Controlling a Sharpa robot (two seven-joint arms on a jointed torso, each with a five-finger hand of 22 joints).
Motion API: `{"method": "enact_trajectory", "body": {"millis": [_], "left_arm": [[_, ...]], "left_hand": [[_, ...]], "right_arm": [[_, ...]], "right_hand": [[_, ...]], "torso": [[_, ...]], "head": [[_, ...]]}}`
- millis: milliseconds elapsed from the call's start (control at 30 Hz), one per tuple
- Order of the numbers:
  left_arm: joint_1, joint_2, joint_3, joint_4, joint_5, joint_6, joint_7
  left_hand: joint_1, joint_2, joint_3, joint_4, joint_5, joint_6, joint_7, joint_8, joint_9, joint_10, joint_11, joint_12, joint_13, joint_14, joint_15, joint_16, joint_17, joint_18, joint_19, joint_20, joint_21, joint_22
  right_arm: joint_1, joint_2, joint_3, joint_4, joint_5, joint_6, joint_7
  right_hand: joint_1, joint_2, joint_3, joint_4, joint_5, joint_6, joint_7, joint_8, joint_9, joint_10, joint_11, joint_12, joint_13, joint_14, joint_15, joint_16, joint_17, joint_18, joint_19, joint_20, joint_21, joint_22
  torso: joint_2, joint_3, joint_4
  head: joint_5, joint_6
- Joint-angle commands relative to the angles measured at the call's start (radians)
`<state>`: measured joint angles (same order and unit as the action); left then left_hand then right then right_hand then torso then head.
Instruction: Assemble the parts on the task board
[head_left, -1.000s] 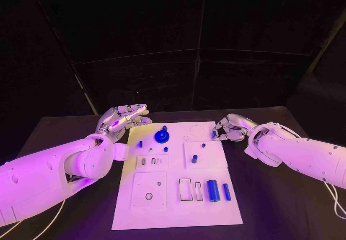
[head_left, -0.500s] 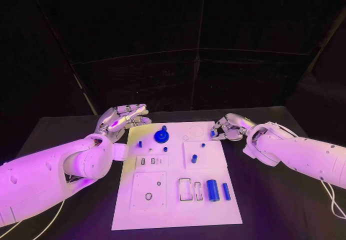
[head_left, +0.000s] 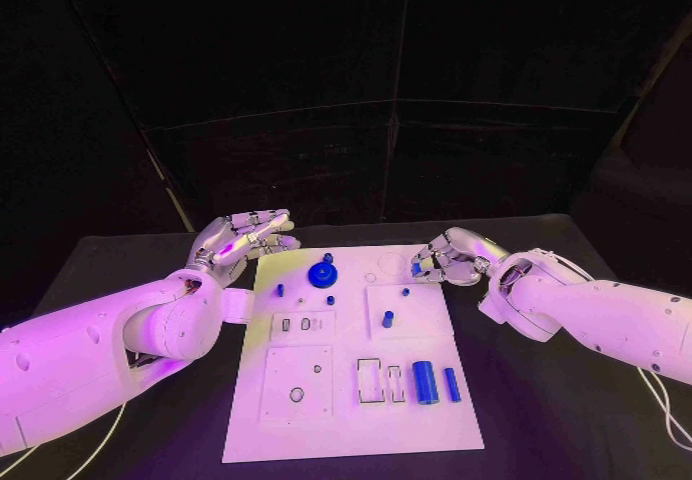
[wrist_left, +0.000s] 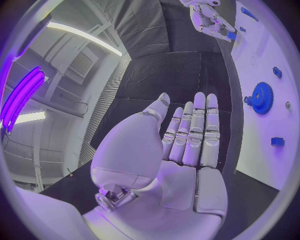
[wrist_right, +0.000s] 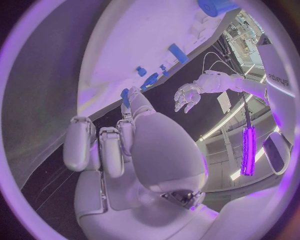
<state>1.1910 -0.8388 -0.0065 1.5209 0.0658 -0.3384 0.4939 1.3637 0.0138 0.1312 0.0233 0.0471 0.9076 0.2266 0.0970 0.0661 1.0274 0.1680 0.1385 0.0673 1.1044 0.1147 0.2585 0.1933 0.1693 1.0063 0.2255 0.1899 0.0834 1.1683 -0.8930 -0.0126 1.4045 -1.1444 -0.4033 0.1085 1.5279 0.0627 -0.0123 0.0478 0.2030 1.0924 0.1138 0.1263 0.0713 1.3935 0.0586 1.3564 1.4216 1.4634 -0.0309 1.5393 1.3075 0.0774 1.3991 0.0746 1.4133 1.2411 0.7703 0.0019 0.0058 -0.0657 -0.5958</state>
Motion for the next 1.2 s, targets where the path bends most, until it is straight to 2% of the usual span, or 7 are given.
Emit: {"method": "enact_trajectory", "body": {"millis": [33, 167, 400, 600, 800, 933, 1200], "left_arm": [[0.002, 0.001, 0.001, -0.001, -0.005, 0.013, 0.005], [0.002, 0.003, 0.001, -0.008, -0.005, 0.017, -0.002], [0.002, 0.007, 0.000, -0.016, -0.005, 0.022, -0.007], [0.002, 0.010, 0.000, -0.021, -0.005, 0.023, -0.009], [0.003, 0.016, 0.000, -0.028, -0.005, 0.023, -0.010], [0.004, 0.021, 0.000, -0.032, -0.005, 0.023, -0.014], [0.004, 0.030, 0.000, -0.038, -0.005, 0.012, -0.009]], "left_hand": [[0.001, 0.002, -0.001, -0.007, 0.004, 0.006, 0.002, -0.003, -0.001, 0.003, 0.002, -0.006, -0.001, -0.004, 0.000, -0.001, 0.001, 0.013, 0.004, -0.001, -0.006, -0.001], [0.001, 0.002, 0.000, -0.008, 0.004, 0.005, 0.003, -0.004, -0.001, 0.003, 0.002, -0.006, -0.001, -0.004, 0.001, -0.001, 0.001, 0.013, 0.004, -0.001, -0.006, -0.002], [0.001, 0.002, 0.000, -0.008, 0.004, 0.005, 0.003, -0.004, -0.001, 0.003, 0.002, -0.007, -0.001, -0.004, 0.001, -0.001, 0.001, 0.013, 0.004, -0.001, -0.006, -0.002], [0.001, 0.002, 0.000, -0.008, 0.004, 0.005, 0.003, -0.004, -0.001, 0.003, 0.002, -0.007, -0.001, -0.004, 0.001, -0.001, 0.001, 0.013, 0.004, -0.001, -0.006, -0.002], [0.001, 0.002, 0.000, -0.008, 0.004, 0.005, 0.003, -0.004, -0.001, 0.003, 0.002, -0.007, -0.001, -0.004, 0.001, -0.001, 0.001, 0.013, 0.004, -0.001, -0.006, -0.002], [0.000, 0.002, 0.000, -0.008, 0.004, 0.005, 0.003, -0.004, -0.001, 0.002, 0.002, -0.007, -0.001, -0.003, 0.001, -0.001, 0.001, 0.013, 0.004, -0.001, -0.006, -0.002], [0.000, 0.003, 0.000, -0.008, 0.004, 0.005, 0.003, -0.005, -0.001, 0.002, 0.002, -0.007, -0.001, -0.003, 0.001, -0.001, 0.002, 0.013, 0.005, -0.001, -0.007, -0.002]], "right_arm": [[0.005, -0.006, 0.001, 0.049, 0.011, -0.045, -0.068], [0.013, 0.009, 0.002, 0.088, 0.000, -0.044, -0.123], [0.020, 0.079, 0.002, 0.133, -0.058, -0.048, -0.241], [0.021, 0.168, 0.002, 0.106, -0.121, -0.035, -0.285], [0.021, 0.253, 0.001, 0.078, -0.169, -0.013, -0.313], [0.018, 0.304, 0.000, 0.059, -0.190, 0.022, -0.333], [0.011, 0.350, -0.041, 0.054, -0.218, 0.059, -0.351]], "right_hand": [[0.026, 0.029, 0.017, -0.006, 0.014, 0.006, 0.004, -0.001, -0.001, 0.017, -0.025, -0.005, -0.070, 0.095, -0.006, 0.005, 0.206, -0.010, 0.005, -0.004, 0.005, 0.002], [0.019, 0.025, 0.024, -0.008, 0.016, 0.004, 0.006, -0.003, -0.002, 0.013, -0.024, -0.010, -0.074, 0.094, -0.005, 0.003, 0.203, -0.010, 0.004, -0.003, 0.003, 0.000], [0.011, 0.023, 0.030, -0.008, 0.012, 0.005, 0.005, -0.003, -0.002, 0.014, -0.024, -0.010, -0.073, 0.094, -0.005, 0.004, 0.204, -0.010, 0.004, -0.002, 0.004, 0.001], [0.010, 0.024, 0.036, -0.010, 0.014, 0.007, 0.004, -0.002, -0.001, 0.011, -0.024, -0.013, -0.077, 0.094, -0.005, 0.003, 0.202, -0.010, 0.003, -0.002, 0.003, 0.000], [0.007, 0.021, 0.039, -0.012, 0.014, 0.005, 0.005, -0.003, -0.002, 0.009, -0.024, -0.016, -0.079, 0.094, -0.005, 0.002, 0.200, -0.009, 0.002, -0.002, 0.002, -0.002], [0.006, 0.020, 0.041, -0.013, 0.014, 0.005, 0.005, -0.003, -0.002, 0.007, -0.024, -0.020, -0.082, 0.093, -0.005, 0.000, 0.196, -0.008, 0.000, -0.002, 0.000, -0.007], [0.002, 0.018, 0.046, -0.015, 0.014, 0.004, 0.005, -0.003, -0.002, 0.006, -0.024, -0.021, -0.083, 0.092, -0.005, -0.001, 0.195, -0.008, -0.002, -0.002, -0.002, -0.010]], "torso": [[-0.004, -0.0053, -0.0009], [-0.012, -0.0088, -0.0035], [-0.023, -0.0152, 0.0033], [-0.029, -0.0197, 0.0105], [-0.031, -0.0243, 0.0191], [-0.029, -0.0233, 0.0177], [-0.028, -0.0204, 0.0131]], "head": [[0.002, 0.002], [0.006, 0.000], [0.018, -0.010], [0.031, -0.018], [0.029, -0.030], [0.040, -0.034], [0.057, -0.045]]}}
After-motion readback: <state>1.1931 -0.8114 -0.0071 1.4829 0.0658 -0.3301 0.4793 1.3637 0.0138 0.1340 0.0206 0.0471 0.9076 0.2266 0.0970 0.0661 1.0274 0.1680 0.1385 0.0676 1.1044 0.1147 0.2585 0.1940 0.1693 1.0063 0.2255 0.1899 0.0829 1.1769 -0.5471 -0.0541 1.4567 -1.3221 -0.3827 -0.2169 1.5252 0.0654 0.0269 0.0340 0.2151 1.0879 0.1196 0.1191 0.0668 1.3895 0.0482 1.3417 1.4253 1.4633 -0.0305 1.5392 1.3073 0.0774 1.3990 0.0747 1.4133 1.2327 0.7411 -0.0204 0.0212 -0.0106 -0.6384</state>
